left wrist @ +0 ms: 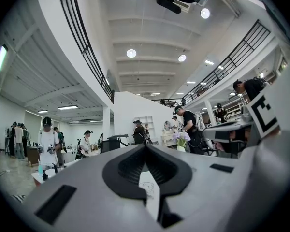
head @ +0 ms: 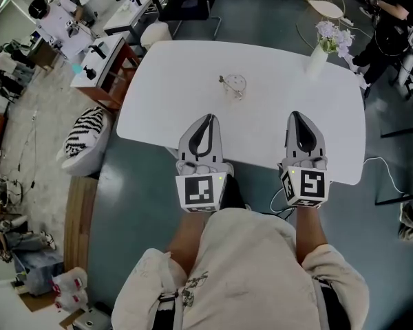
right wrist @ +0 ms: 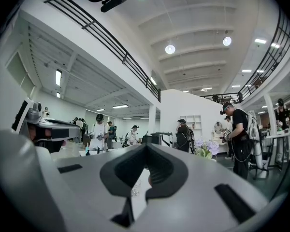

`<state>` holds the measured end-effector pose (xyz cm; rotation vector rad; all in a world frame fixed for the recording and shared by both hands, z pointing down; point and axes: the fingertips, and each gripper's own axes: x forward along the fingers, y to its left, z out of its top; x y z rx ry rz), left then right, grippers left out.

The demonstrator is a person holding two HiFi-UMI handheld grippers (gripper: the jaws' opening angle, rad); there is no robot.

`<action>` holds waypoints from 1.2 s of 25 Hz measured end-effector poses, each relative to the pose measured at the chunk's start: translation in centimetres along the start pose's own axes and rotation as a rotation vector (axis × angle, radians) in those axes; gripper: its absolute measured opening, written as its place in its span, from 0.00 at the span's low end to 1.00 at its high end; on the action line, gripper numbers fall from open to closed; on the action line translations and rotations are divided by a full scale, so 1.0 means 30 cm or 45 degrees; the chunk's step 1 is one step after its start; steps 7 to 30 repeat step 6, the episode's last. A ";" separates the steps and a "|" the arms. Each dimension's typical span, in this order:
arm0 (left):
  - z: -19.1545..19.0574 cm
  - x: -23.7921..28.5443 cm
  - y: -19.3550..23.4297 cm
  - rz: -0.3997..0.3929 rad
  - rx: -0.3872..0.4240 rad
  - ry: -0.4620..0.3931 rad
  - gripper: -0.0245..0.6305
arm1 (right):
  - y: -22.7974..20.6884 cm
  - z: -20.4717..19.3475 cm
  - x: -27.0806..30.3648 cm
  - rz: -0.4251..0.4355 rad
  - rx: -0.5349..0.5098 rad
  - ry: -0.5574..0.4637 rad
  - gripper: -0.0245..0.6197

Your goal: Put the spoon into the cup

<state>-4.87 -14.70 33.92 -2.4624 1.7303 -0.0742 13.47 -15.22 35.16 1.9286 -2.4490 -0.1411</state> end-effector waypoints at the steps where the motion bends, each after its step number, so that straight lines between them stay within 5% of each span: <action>1: 0.001 0.002 0.000 0.001 -0.001 -0.001 0.05 | 0.000 0.001 0.001 0.002 -0.004 0.001 0.02; 30: 0.018 0.008 -0.003 0.003 -0.006 -0.014 0.05 | -0.013 0.022 0.001 -0.003 -0.022 -0.005 0.02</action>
